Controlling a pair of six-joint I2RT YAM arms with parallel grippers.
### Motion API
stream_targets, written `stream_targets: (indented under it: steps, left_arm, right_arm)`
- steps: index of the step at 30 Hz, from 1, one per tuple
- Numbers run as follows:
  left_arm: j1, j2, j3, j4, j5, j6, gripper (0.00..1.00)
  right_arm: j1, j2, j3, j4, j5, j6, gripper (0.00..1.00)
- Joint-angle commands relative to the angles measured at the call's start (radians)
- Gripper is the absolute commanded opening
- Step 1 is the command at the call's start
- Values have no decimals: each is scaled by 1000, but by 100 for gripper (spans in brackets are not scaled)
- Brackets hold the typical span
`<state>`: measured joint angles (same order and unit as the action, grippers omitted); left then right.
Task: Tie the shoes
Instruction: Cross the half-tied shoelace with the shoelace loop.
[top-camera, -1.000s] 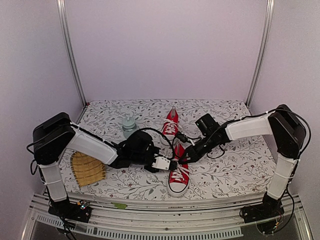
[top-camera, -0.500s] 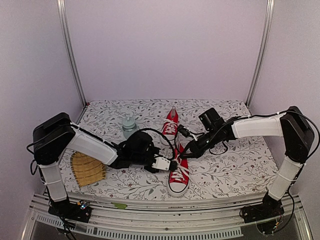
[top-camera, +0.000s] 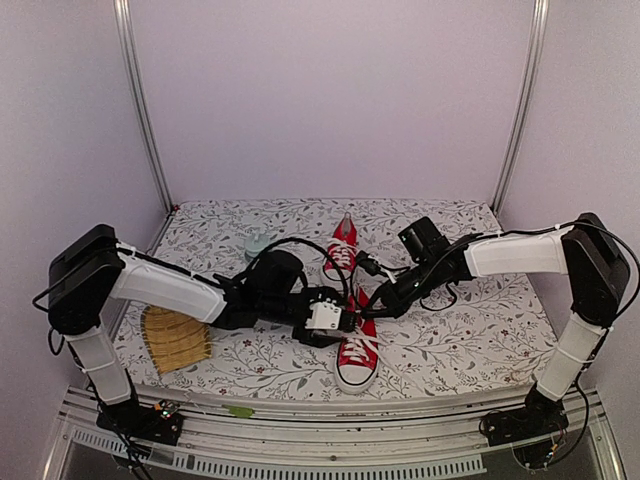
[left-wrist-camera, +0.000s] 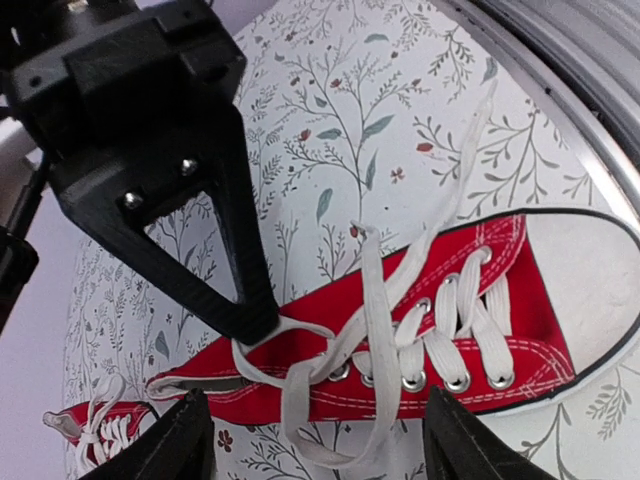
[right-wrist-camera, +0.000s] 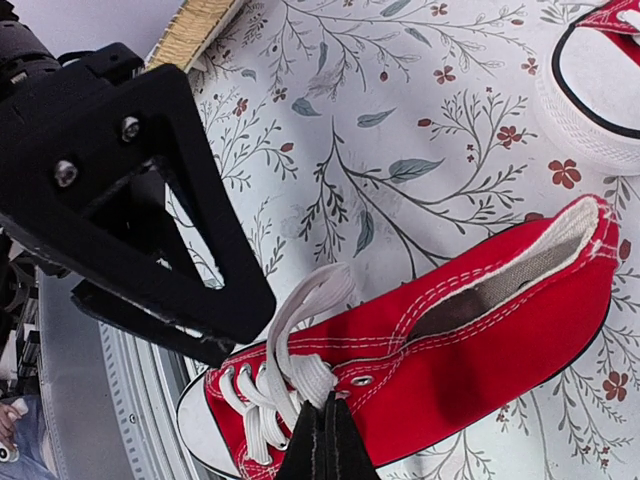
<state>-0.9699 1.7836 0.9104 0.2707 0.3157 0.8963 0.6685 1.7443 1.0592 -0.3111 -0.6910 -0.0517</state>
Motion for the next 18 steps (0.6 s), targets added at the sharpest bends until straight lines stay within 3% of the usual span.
stream_targets:
  steps: [1,15,18]
  left_arm:
    - [-4,33,46,69,31,-120,74]
    - [-1,117,125,-7,119,-109,76]
    - [-2,134,131,14,75,-128,71]
  right_arm:
    - [3,-19,-7,1,-14,-23,1]
    - [3,-32,-23,27,-25,-17,1]
    - [3,-33,-24,27,-29,-16,1]
